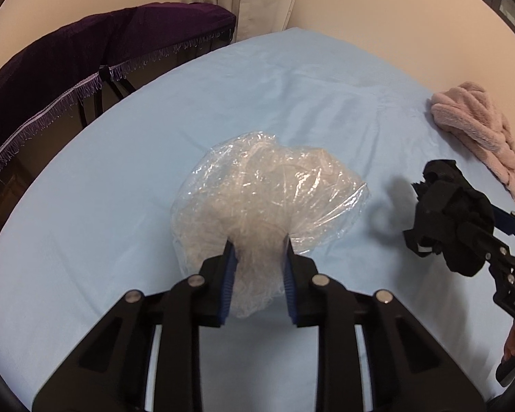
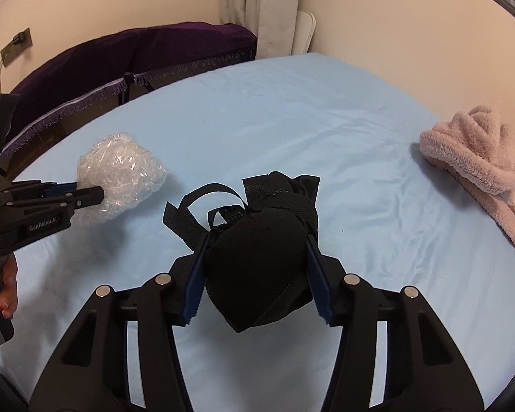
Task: Collect trash
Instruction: 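Lift and carry the plastic bag and black bag with both tools over the bin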
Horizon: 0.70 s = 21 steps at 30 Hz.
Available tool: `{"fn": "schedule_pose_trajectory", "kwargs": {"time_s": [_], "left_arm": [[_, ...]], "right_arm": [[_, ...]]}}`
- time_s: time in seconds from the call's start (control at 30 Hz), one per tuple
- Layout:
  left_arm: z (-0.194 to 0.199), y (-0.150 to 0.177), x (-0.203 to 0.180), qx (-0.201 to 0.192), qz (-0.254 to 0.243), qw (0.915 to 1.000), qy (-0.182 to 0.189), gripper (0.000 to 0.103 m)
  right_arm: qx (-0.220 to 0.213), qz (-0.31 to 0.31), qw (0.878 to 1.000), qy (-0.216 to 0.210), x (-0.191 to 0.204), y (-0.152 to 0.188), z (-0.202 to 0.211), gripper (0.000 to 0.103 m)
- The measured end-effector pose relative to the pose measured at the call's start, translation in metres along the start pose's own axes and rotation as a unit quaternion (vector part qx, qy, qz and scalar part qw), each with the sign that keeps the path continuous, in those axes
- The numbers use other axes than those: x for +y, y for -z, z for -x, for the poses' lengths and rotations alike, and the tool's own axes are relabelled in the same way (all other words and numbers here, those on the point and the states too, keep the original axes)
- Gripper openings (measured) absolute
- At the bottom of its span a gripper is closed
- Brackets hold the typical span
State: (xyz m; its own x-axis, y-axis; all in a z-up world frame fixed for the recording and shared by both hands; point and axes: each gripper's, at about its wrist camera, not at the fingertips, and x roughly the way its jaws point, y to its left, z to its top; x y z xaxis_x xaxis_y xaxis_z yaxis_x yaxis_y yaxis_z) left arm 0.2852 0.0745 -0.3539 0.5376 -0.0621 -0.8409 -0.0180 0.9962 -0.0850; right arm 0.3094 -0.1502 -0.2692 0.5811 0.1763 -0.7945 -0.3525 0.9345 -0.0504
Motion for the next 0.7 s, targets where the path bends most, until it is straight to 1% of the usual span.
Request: {"fn": "schedule_pose_trajectory", "kwargs": {"time_s": [0.13,0.27,0.43,0.7], "left_arm": [[0.034,0.013,-0.004,-0.008,-0.003,1.0,0.004,0.025],[0.075,0.03,0.001,-0.019,0.006,0.9998,0.007,0.025],[0.13,0.06,0.011,-0.034,0.022,0.9992,0.003,0.025],[0.215,0.117,0.042,-0.051,0.049,0.9974,-0.015,0.025]], "right_arm": [[-0.011,0.001,1.0,-0.013,0.008,0.001,0.03,0.051],[-0.02,0.008,0.999,-0.025,0.021,0.008,0.066,0.051],[-0.031,0.017,0.999,-0.039,0.04,0.022,0.111,0.051],[-0.051,0.041,0.995,-0.069,0.092,0.045,0.189,0.051]]}}
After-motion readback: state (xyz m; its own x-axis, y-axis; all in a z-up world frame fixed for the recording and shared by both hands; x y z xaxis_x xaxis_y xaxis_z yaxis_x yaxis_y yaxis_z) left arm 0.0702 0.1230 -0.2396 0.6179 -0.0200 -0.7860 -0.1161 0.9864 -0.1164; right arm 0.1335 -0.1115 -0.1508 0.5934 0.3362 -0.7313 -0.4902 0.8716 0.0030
